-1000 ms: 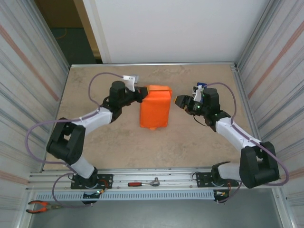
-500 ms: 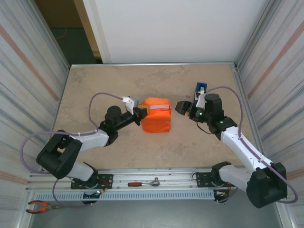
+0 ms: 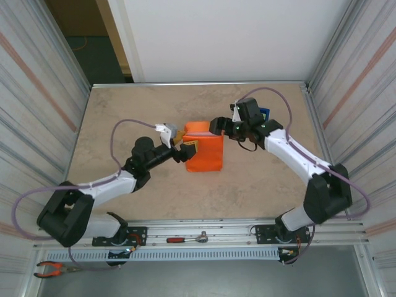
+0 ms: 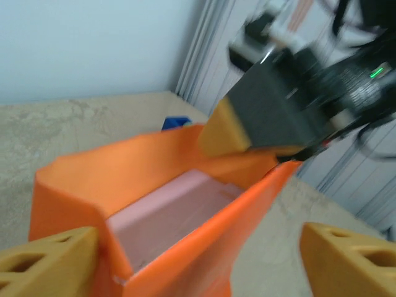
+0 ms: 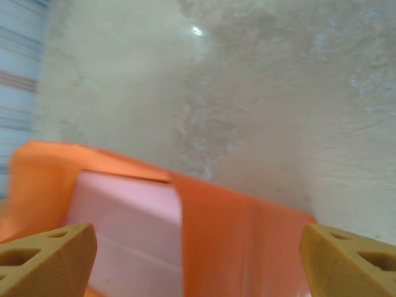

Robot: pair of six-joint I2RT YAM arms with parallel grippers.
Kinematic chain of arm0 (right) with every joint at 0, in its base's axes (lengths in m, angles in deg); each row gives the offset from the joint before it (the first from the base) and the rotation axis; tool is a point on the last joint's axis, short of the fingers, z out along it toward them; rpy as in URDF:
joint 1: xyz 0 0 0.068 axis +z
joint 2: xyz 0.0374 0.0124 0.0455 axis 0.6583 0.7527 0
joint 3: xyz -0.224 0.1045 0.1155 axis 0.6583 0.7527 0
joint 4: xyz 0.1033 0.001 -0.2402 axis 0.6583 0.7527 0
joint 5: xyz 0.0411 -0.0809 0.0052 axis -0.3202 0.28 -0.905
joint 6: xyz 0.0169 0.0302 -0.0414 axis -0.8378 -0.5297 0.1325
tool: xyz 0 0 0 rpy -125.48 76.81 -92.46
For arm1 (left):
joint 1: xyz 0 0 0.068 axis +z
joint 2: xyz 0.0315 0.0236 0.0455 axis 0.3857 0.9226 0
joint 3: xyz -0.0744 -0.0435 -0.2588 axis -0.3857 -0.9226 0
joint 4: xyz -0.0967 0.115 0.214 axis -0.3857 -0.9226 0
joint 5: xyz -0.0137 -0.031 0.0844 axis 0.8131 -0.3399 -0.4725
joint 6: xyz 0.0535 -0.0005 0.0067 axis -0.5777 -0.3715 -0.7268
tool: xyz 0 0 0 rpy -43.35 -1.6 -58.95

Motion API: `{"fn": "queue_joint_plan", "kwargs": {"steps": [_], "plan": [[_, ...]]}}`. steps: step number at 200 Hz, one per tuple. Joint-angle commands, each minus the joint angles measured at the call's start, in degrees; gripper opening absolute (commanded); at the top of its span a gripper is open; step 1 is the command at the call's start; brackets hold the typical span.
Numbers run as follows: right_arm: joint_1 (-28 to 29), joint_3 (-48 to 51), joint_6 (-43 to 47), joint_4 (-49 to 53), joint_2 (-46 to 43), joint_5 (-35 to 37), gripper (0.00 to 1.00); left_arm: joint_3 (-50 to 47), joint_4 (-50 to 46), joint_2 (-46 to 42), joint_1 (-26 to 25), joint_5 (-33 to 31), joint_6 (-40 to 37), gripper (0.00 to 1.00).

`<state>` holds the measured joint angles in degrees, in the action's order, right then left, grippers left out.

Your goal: Wrap the gift box in paper

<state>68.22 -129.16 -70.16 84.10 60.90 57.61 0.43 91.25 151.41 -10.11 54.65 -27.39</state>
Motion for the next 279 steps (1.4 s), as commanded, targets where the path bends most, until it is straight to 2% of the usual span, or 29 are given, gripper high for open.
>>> {"fn": "queue_joint_plan", "kwargs": {"steps": [1,31,52,83,189,211,237,279], "plan": [[0.3,-4.7,3.4,11.5,4.4,4.1,0.81,2.3,-4.5,-6.8,1.7,-4.7,1.4,0.99],[0.4,-6.1,4.2,13.4,6.8,4.3,0.79,2.3,-13.8,-11.2,1.0,-8.6,-3.1,0.99],[0.4,-5.2,3.8,12.9,6.8,4.0,0.77,1.5,-17.5,-11.0,-1.9,-12.5,-7.4,0.99],[0.4,-3.6,3.4,11.8,6.2,3.5,0.77,0.9,-16.4,-6.8,-5.1,-15.7,-10.7,0.99],[0.5,-0.7,3.3,9.4,5.1,2.1,0.74,10.5,-10.2,10.6,-5.1,-18.9,-13.6,0.99],[0.6,-0.2,3.4,8.9,4.9,1.5,0.74,11.6,-10.1,13.2,-4.9,-20.1,-13.5,0.96],[0.2,-0.8,3.2,8.9,3.4,0.6,0.74,11.3,-8.4,15.3,-4.1,-19.7,-11.6,0.88],[-2.7,1.9,0.6,3.6,-8.8,0.4,0.85,10.0,-7.7,15.5,-4.1,-17.4,-10.5,0.78]]}}
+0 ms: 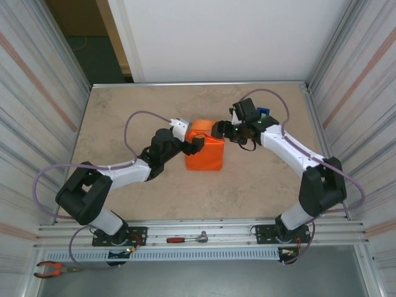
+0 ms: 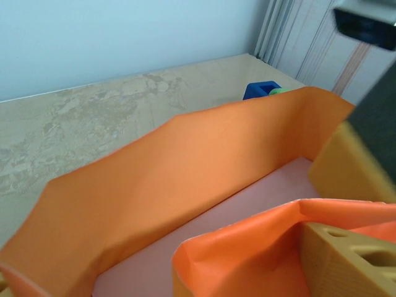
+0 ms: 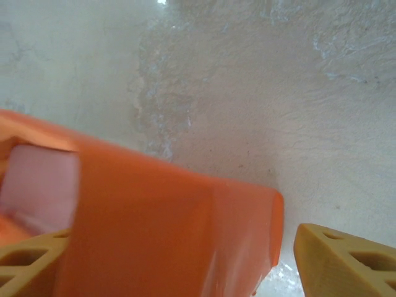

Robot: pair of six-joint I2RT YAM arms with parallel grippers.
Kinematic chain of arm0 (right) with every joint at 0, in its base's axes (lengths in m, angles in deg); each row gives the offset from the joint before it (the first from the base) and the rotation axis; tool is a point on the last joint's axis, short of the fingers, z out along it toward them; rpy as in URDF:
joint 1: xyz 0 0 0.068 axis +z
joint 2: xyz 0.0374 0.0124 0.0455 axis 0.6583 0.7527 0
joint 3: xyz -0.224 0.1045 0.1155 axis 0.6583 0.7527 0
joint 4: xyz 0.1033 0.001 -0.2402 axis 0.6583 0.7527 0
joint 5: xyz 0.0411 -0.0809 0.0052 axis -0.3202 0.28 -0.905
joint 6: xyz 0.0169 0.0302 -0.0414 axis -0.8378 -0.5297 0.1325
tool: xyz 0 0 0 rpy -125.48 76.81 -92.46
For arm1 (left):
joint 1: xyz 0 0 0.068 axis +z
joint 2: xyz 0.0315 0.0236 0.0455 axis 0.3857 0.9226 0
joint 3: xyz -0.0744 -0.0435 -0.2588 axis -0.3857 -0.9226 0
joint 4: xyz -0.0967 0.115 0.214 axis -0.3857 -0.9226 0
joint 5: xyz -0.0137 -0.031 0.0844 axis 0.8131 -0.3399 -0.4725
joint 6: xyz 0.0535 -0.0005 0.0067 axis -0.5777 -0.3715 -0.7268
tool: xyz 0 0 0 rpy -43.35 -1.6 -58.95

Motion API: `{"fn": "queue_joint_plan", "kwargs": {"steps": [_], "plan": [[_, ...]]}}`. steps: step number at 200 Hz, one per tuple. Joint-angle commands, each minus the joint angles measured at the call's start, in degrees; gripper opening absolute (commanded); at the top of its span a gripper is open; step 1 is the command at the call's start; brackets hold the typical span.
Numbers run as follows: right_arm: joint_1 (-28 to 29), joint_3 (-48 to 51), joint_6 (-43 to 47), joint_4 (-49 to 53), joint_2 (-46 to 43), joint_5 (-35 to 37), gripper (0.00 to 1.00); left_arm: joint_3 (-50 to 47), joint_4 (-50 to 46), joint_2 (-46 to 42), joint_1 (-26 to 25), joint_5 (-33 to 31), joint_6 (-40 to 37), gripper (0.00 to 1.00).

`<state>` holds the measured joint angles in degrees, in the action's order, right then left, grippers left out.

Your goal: Wrap the gift box in paper

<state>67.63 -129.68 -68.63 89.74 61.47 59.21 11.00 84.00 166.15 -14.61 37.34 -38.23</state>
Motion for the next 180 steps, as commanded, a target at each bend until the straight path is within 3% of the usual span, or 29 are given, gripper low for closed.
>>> {"fn": "queue_joint_plan", "kwargs": {"steps": [1,56,111,148,180], "plan": [[-2.2,2.6,-1.0,-2.3,-9.8,-1.2,0.85,-0.7,-0.4,0.7,0.4,0.0,0.4,0.78],[1.1,14.7,-0.8,-15.2,-17.7,0.0,0.92,-2.2,-1.7,-2.4,0.4,2.0,0.9,0.70],[7.5,17.2,3.4,-26.1,-10.2,14.4,0.90,-2.2,-3.3,-3.0,0.4,1.6,1.1,0.66],[11.0,20.4,5.6,-32.1,-5.3,23.3,0.77,-0.6,-2.1,-0.6,1.5,2.3,2.3,0.57],[12.9,23.0,5.6,-34.7,-2.9,25.2,0.58,1.0,-1.1,2.5,1.7,5.5,3.1,0.36]]}}
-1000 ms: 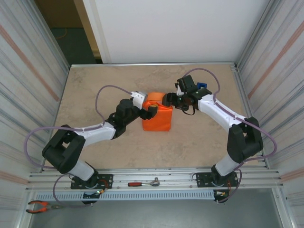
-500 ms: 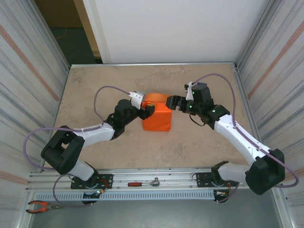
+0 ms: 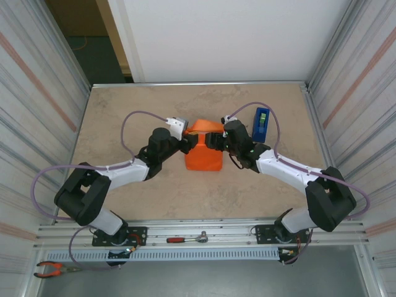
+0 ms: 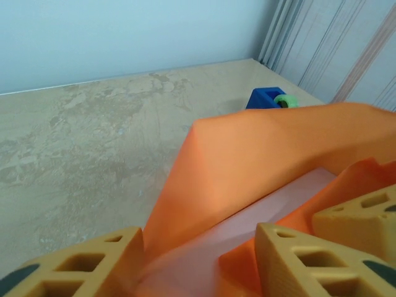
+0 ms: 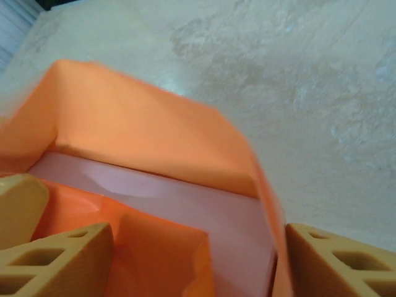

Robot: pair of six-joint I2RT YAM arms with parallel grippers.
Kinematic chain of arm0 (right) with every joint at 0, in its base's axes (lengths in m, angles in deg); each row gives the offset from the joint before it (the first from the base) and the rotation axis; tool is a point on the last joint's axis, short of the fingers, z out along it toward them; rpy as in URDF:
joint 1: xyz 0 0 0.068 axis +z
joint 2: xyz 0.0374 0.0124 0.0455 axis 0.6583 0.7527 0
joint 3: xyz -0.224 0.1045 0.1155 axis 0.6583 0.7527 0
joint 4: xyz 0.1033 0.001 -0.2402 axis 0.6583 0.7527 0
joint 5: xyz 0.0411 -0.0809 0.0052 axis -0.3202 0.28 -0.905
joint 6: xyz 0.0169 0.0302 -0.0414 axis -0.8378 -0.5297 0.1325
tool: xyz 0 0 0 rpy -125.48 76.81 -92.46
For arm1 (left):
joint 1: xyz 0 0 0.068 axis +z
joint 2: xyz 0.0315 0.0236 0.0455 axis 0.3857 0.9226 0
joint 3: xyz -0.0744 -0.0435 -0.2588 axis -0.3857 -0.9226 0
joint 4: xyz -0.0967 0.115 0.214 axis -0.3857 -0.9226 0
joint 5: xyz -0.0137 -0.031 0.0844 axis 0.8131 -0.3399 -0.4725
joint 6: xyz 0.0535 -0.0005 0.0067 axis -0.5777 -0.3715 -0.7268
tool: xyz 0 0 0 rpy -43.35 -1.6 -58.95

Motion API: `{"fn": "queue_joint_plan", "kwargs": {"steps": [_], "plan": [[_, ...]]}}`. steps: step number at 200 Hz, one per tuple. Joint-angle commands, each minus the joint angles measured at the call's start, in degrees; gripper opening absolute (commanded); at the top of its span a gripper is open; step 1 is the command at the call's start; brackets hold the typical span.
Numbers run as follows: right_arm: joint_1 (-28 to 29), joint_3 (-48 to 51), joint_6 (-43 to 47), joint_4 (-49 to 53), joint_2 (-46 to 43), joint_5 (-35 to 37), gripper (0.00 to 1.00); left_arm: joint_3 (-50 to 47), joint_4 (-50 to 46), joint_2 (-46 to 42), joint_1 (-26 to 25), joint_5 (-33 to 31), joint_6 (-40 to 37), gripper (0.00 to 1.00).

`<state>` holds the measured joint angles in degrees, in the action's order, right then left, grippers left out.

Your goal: Wrap the gift box in paper

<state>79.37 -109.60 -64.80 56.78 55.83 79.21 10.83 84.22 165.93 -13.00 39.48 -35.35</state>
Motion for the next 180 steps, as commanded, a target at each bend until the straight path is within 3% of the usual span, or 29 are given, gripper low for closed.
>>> {"fn": "queue_joint_plan", "kwargs": {"steps": [1,20,37,60,110,160,180], "plan": [[1.2,2.9,1.7,-1.8,2.7,5.3,0.57,1.1,-1.3,2.8,0.0,3.4,0.3,0.35],[2.5,2.7,1.6,-2.2,3.5,5.9,0.42,1.0,-0.2,3.6,-0.5,4.0,1.0,0.17],[3.3,1.3,2.1,-1.7,3.8,5.6,0.21,1.7,-0.8,3.5,-1.3,4.3,0.9,0.01],[3.8,-2.2,3.2,0.7,3.6,4.8,0.00,3.0,-2.0,2.3,-2.1,3.8,0.5,0.00],[4.3,-6.4,3.5,6.4,-1.5,5.1,0.00,4.8,-4.3,-3.8,-2.6,2.7,-0.4,0.00],[4.6,5.5,-4.5,1.1,-4.0,7.1,0.00,1.9,-3.4,-3.6,-2.8,1.2,0.4,0.00],[5.0,10.0,-7.7,-1.0,-3.2,8.4,0.00,0.6,-2.7,-4.1,-2.5,-0.2,1.5,0.32]]}}
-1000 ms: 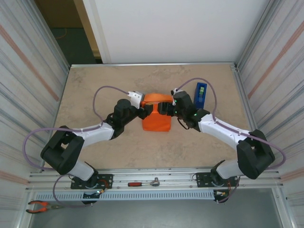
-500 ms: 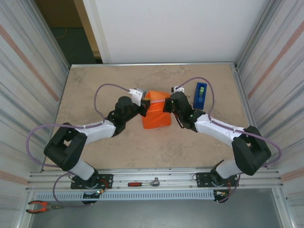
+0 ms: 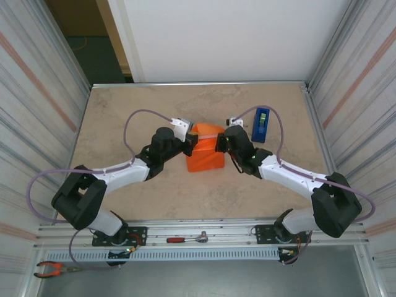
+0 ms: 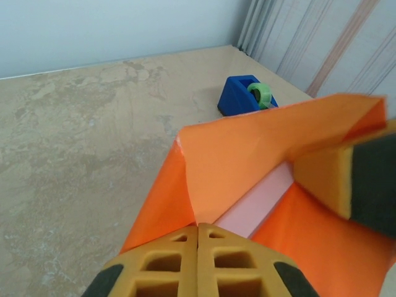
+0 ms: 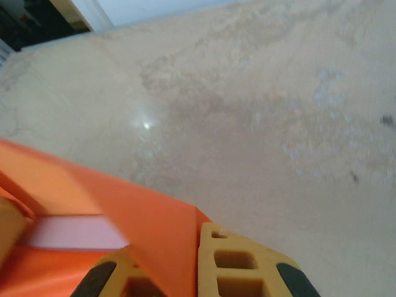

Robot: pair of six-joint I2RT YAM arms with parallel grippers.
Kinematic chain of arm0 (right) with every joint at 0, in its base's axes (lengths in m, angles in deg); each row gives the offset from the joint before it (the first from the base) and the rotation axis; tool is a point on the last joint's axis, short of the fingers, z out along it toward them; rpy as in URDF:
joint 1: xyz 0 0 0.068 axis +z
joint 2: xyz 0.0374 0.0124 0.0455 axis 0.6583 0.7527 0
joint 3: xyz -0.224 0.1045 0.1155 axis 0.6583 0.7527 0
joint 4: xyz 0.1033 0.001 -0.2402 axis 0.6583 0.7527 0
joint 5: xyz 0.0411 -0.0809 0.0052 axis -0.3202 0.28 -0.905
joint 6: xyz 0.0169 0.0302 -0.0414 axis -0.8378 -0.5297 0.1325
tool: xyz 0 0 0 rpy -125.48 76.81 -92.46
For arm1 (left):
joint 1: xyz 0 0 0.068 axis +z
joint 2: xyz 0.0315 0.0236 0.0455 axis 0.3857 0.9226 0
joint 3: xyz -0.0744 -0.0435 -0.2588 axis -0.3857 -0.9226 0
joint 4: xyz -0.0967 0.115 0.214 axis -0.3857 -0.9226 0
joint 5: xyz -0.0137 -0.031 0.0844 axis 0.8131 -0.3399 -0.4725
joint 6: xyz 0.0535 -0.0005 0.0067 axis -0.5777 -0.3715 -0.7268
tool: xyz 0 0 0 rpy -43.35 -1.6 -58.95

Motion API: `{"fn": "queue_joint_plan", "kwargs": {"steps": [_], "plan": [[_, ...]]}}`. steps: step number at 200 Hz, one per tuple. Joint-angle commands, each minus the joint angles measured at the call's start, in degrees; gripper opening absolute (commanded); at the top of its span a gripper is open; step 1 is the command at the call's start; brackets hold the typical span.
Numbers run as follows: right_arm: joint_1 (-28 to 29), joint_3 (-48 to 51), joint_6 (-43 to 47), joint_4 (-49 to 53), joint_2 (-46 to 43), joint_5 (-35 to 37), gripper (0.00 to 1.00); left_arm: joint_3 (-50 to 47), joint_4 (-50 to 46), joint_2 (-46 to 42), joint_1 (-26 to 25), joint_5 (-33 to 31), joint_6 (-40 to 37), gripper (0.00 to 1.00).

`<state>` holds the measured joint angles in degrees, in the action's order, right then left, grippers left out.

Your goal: Wrap the gift box in paper

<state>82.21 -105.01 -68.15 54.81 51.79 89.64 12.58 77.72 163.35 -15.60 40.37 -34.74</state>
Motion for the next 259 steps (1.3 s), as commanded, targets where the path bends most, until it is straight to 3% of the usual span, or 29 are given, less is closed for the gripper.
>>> {"fn": "queue_joint_plan", "kwargs": {"steps": [1,14,31,44,61,91,115,139,169,191,220,259], "plan": [[2.1,5.5,-4.5,0.9,0.8,-2.0,0.00,-1.2,3.8,-1.7,0.2,-1.1,0.9,0.33],[2.5,7.0,-5.5,0.5,0.5,-1.7,0.00,-2.2,4.2,-4.3,1.2,-1.8,2.2,0.53],[2.8,7.5,-5.9,1.1,-0.4,-1.1,0.00,-4.5,4.8,-10.0,3.2,-2.0,5.2,0.67],[2.9,7.7,-6.0,1.4,-1.1,-1.0,0.00,-7.3,6.0,-14.8,4.6,-3.5,7.8,0.76],[2.9,7.6,-6.2,1.7,-1.6,-1.2,0.00,-10.0,5.2,-20.1,5.1,-4.8,9.2,0.81],[2.9,7.4,-6.9,2.1,-1.9,-1.9,0.00,-12.7,3.2,-23.3,1.6,-7.6,8.6,0.83],[2.9,6.9,-6.9,2.5,-1.7,-2.5,0.00,-12.2,2.2,-20.7,-2.1,-10.5,5.9,0.84],[2.9,6.1,-6.7,2.9,-1.3,-2.9,0.00,-10.4,1.7,-17.7,-2.8,-13.0,5.5,0.85],[2.9,5.7,-6.7,3.4,-0.9,-3.4,0.00,-1.0,-9.7,-15.9,-3.0,-13.9,1.8,0.85],[2.9,5.2,-6.8,3.9,-0.7,-3.5,0.00,8.1,-23.2,-12.1,-3.0,-13.8,-1.6,0.86],[2.8,4.8,-6.9,4.2,-0.7,-3.4,0.00,14.7,-31.7,-7.3,-3.1,-13.1,-2.8,0.86],[2.9,4.7,-6.9,4.6,-1.0,-3.5,0.00,18.3,-35.5,-2.8,-3.3,-13.9,-4.4,0.85]]}}
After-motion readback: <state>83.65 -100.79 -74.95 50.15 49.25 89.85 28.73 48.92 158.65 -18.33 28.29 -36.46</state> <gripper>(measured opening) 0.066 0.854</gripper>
